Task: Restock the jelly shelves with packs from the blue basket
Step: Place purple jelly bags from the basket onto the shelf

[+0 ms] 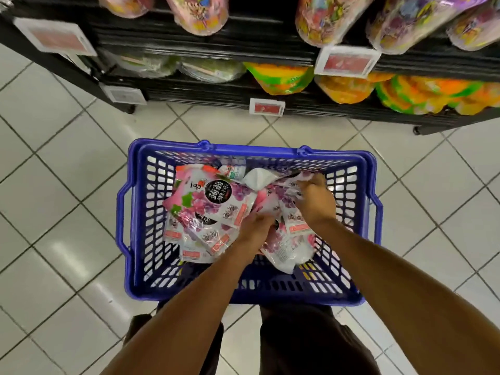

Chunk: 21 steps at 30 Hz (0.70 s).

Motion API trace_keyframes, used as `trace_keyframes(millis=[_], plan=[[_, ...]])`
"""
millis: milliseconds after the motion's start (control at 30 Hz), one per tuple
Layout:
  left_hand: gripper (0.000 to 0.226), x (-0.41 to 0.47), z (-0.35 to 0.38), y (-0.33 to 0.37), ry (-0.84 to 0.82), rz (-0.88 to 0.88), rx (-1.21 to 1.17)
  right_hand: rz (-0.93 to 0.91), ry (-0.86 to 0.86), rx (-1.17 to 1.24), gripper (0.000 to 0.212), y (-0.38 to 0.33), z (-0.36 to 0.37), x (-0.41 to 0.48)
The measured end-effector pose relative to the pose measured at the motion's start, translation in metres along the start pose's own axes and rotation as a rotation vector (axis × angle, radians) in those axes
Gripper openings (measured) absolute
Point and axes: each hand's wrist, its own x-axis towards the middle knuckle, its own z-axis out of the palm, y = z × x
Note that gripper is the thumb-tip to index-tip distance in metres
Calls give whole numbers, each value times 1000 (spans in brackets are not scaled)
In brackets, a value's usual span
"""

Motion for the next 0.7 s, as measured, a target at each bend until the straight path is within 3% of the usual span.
trace_keyframes(millis=[100, 200, 267, 467, 567, 633, 700], plan=[[36, 2, 7, 6, -13, -87, -199, -59, 62, -26, 26, -19, -8, -28], [62, -3, 7, 10, -209, -146, -485, -89, 97, 17, 20, -41, -7, -69], [58, -10, 0, 13, -282, -213, -593, -106, 91, 111, 21, -47, -7, -97], [24, -63, -33, 7, -270, -182, -518, -154, 204, 305, 47, -53, -49, -159], [21, -108, -51, 21, -209, -139, -380, 22, 343, 493, 48, -48, -87, -184], [25, -141, -60, 38, -214, -89, -309, 135, 209, 617, 45, -47, -116, -192], [33, -177, -67, 58, -254, -27, -216, 177, 24, 956, 36, -52, -149, -201]])
